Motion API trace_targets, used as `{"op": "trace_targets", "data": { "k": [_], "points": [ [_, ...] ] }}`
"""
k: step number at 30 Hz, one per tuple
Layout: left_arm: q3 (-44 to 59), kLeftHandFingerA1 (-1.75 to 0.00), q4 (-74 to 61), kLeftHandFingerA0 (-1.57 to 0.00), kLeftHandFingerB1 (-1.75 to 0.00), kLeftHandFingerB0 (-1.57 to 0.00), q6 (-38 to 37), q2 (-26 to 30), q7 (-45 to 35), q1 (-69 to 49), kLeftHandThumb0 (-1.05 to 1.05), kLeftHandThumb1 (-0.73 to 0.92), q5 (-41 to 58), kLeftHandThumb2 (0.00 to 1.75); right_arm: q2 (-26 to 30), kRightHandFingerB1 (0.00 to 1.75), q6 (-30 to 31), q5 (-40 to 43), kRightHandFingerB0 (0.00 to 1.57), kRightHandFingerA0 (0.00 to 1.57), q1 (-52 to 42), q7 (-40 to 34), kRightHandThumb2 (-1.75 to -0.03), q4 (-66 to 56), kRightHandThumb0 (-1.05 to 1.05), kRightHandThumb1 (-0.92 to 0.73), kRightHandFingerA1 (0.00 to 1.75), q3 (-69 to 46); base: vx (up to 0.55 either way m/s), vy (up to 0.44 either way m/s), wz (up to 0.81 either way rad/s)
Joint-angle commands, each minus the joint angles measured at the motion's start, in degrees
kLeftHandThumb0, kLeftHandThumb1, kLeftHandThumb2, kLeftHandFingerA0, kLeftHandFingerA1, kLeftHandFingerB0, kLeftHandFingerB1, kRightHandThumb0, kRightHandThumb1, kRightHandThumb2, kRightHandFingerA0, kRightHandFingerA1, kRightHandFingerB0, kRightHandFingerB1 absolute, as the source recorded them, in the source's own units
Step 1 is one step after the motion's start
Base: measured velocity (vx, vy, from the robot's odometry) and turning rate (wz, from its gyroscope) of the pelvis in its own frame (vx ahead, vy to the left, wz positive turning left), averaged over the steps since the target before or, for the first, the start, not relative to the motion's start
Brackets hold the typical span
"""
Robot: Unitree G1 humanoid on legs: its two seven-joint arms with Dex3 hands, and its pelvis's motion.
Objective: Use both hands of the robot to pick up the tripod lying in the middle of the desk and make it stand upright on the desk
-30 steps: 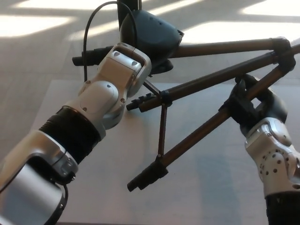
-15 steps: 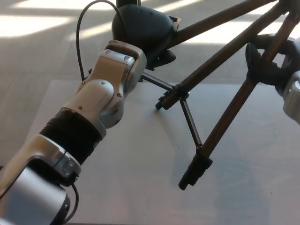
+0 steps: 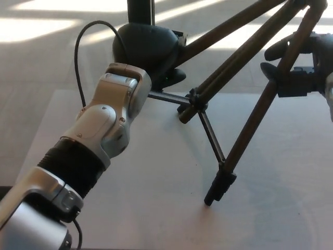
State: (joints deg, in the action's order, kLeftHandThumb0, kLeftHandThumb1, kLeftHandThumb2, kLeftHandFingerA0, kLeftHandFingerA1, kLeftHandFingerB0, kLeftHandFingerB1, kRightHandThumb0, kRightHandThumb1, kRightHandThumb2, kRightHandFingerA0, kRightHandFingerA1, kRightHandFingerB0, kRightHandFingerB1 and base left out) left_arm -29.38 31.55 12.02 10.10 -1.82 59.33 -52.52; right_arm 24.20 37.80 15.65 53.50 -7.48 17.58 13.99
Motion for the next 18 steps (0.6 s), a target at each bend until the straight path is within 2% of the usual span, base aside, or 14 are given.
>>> {"op": "trace_targets", "data": {
  "k": [1,4,7,8,9,10,11,12,13,14,15,16,17,18],
  "points": [
    [0.4,-1.54,-2.4,-0.85,-1.14,-0.80,3.2,2.7,-2.0,-8.4,-0.22,0.56,0.5,0.73,6.3,1.37,-4.9,-16.2,0.81,0.83,5.4,4.3,-1.27,-6.9,-0.25,-0.43,1.62,8.4,0.00,0.000,0.00],
    [0.6,-1.52,-3.1,-0.88,-0.98,-0.84,3.2,2.7,-1.5,-9.9,-0.25,0.58,0.5,0.63,6.6,1.35,-4.4,-17.3,0.86,0.91,5.9,4.2,-1.28,-8.6,-0.22,-0.42,1.62,10.3,0.00,0.000,0.00],
    [0.6,-1.39,-4.5,-0.88,-1.01,-0.81,3.5,2.9,-1.8,-12.6,-0.24,0.60,0.8,0.68,6.1,1.41,-5.8,-18.9,0.84,0.92,5.9,3.9,-1.35,-10.3,-0.17,-0.39,1.69,12.3,0.00,0.000,0.00],
    [0.5,-1.52,-4.8,-0.86,-1.17,-0.79,3.5,2.8,-1.5,-13.1,-0.24,0.59,0.8,0.67,6.1,1.42,-6.9,-19.0,0.84,0.92,6.1,4.3,-1.24,-9.8,-0.18,-0.47,1.71,12.6,0.00,0.000,0.00],
    [0.3,-1.60,-4.8,-0.87,-1.24,-0.78,3.3,2.9,-0.9,-13.7,-0.24,0.58,0.6,0.65,5.9,1.40,-11.0,-18.6,0.88,0.95,5.6,4.5,-0.95,-8.6,-0.35,-0.67,1.72,12.0,0.00,0.000,0.00],
    [0.1,-1.60,-5.1,-0.86,-1.27,-0.75,3.2,2.9,-0.4,-14.5,-0.23,0.59,0.4,0.63,5.7,1.45,-11.3,-19.8,0.87,0.95,6.3,3.7,-1.24,-8.3,-0.25,-0.49,1.73,12.8,0.00,0.000,0.00],
    [0.1,-1.60,-5.3,-0.86,-1.27,-0.75,3.2,2.9,-0.3,-14.8,-0.23,0.59,0.4,0.63,5.7,1.45,-10.8,-20.4,0.87,0.95,6.7,3.4,-1.24,-8.3,-0.25,-0.49,1.73,13.3,0.00,0.000,0.00],
    [0.0,-1.46,-5.9,-0.87,-1.13,-0.79,3.0,3.5,-0.7,-14.9,-0.24,0.62,0.1,0.64,5.8,1.30,-9.8,-21.6,0.82,0.93,8.7,3.5,-1.13,-7.5,-0.21,-0.55,1.73,14.4,0.00,0.000,0.00],
    [0.2,-1.51,-6.0,-0.85,-1.17,-0.78,3.0,3.7,-0.9,-14.9,-0.24,0.62,0.2,0.63,5.8,1.31,-10.2,-22.2,0.83,0.93,9.2,3.0,-1.23,-7.0,-0.18,-0.50,1.72,14.6,0.00,0.000,0.00],
    [0.7,-1.53,-6.2,-0.87,-1.20,-0.79,2.8,3.8,-0.7,-14.9,-0.25,0.63,0.7,0.65,6.3,1.26,-8.7,-22.6,0.83,0.93,10.4,3.8,-1.20,-6.9,-0.17,-0.52,1.68,15.4,0.00,0.000,0.00],
    [1.0,-1.51,-6.2,-0.88,-1.15,-0.80,2.8,3.9,-0.9,-14.7,-0.23,0.65,1.1,0.67,6.3,1.23,-7.9,-23.0,0.90,1.09,11.5,3.7,-1.16,-6.4,-0.22,-0.44,1.60,15.9,0.00,0.000,0.00],
    [1.3,-1.47,-6.6,-0.88,-1.09,-0.81,3.0,4.1,-1.2,-14.7,-0.23,0.64,1.2,0.68,7.0,1.37,-8.1,-24.3,0.77,0.93,12.8,4.2,-1.16,-5.8,-0.17,-0.53,1.73,17.0,0.00,0.000,0.00],
    [1.2,-1.47,-6.5,-0.88,-1.09,-0.81,3.0,4.0,-1.2,-14.6,-0.23,0.64,1.2,0.68,7.3,1.37,-8.2,-24.3,0.77,0.93,12.9,4.2,-1.16,-5.7,-0.17,-0.53,1.73,17.1,0.00,0.000,0.00],
    [1.3,-1.33,-6.8,-0.86,-0.99,-0.80,3.1,4.2,-1.6,-14.6,-0.22,0.66,1.4,0.70,7.9,1.38,-9.4,-25.2,0.75,0.92,13.9,4.6,-1.04,-4.9,-0.21,-0.58,1.75,17.8,0.00,0.000,0.00]
  ]
}}
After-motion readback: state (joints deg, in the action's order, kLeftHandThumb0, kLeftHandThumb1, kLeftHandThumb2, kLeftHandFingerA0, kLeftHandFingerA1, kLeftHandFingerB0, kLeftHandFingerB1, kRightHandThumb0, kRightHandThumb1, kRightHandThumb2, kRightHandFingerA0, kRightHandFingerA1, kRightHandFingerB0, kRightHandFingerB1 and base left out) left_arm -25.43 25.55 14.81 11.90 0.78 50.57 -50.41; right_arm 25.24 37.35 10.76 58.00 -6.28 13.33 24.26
